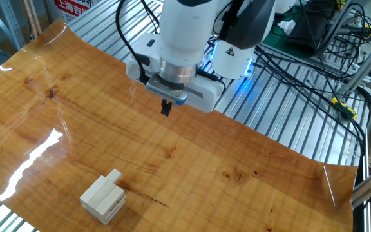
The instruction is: Play Jenga
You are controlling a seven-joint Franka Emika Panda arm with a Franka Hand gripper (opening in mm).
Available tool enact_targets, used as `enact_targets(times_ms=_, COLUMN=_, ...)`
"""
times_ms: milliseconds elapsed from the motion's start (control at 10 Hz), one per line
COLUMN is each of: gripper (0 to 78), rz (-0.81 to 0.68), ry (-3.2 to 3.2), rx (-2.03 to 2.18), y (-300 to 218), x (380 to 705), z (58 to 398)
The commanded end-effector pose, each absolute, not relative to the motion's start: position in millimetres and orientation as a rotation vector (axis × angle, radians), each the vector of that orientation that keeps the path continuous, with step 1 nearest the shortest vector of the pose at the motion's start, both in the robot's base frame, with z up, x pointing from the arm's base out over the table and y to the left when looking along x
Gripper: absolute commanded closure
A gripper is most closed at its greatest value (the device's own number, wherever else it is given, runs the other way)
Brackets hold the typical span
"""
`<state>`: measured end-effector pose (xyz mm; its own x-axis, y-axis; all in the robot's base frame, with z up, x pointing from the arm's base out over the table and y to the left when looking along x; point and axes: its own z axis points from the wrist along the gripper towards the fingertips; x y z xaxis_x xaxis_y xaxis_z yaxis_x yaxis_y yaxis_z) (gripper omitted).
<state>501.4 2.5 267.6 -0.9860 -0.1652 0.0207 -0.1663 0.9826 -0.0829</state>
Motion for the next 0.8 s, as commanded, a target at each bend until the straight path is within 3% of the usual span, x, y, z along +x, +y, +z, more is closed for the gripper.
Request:
enact_targets(times_ms=100, gripper=77.6, rz=0.052, ry=-3.142, rx=0.144, y=1.6, x=505.2, z=244.8)
enact_targets(times_ms=800, gripper=77.6, rz=0.054, ry=-3.132, rx=0.105, y=-5.6, x=534.8, z=223.8)
